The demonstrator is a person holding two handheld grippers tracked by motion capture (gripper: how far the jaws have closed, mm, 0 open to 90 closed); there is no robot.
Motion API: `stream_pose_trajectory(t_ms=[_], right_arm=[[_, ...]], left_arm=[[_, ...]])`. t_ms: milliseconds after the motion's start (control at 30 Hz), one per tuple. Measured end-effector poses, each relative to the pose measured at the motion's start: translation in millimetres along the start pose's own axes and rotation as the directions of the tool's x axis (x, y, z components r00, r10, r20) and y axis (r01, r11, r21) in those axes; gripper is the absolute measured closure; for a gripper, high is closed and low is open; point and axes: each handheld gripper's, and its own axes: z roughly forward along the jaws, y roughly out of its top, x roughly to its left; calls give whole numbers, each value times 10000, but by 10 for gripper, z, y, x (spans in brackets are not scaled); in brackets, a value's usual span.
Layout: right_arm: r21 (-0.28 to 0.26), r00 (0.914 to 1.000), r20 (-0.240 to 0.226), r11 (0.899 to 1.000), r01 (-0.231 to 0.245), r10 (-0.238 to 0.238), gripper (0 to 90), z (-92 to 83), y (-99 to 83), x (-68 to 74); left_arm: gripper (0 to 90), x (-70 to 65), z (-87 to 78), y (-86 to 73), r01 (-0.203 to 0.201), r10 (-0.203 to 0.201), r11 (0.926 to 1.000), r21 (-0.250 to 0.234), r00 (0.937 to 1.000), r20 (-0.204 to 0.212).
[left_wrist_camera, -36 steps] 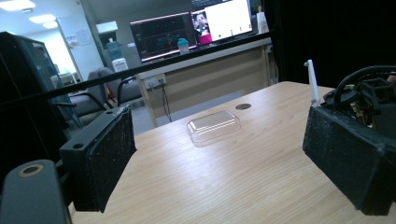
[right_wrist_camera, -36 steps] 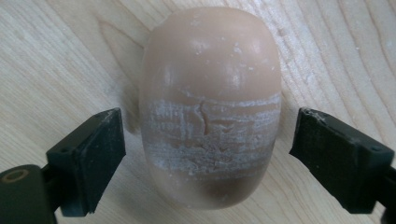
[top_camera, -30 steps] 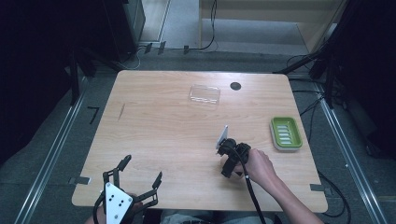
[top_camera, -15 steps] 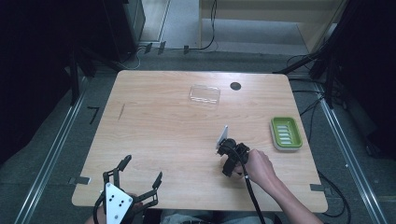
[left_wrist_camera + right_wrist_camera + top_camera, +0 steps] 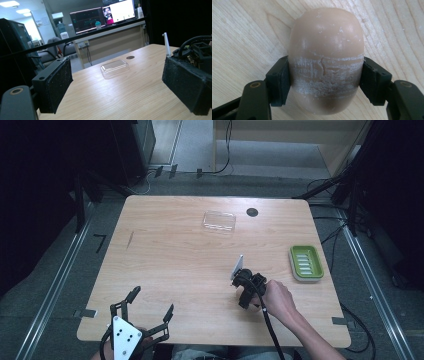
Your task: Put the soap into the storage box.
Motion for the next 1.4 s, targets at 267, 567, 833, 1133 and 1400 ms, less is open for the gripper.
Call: stream_pose_trajectory(t_ms=[267, 567, 833, 1133, 1400], right_arm=[[157, 10000, 54, 9999, 56, -57, 336, -27, -20, -13], [126, 9999, 65, 9998, -156, 155, 336, -88, -78, -91], [114, 9993, 77, 9992, -376, 375, 336, -132, -136, -178], [80, 9970, 67, 9970, -766, 765, 336, -178, -232, -291], [56, 9942, 86, 9942, -1074, 1074, 336, -208, -323, -395]], left_arm=[[99, -1, -3, 1, 0, 0, 10000, -9, 10000, -15], [99, -1, -5, 1, 4, -5, 10000, -12, 10000, -33], [99, -1, -5, 1, 13, -13, 10000, -14, 10000, -38], [99, 0, -5, 1, 28, -28, 10000, -12, 10000, -46], [99, -1, -2, 1, 28, -28, 10000, -13, 10000, -34]])
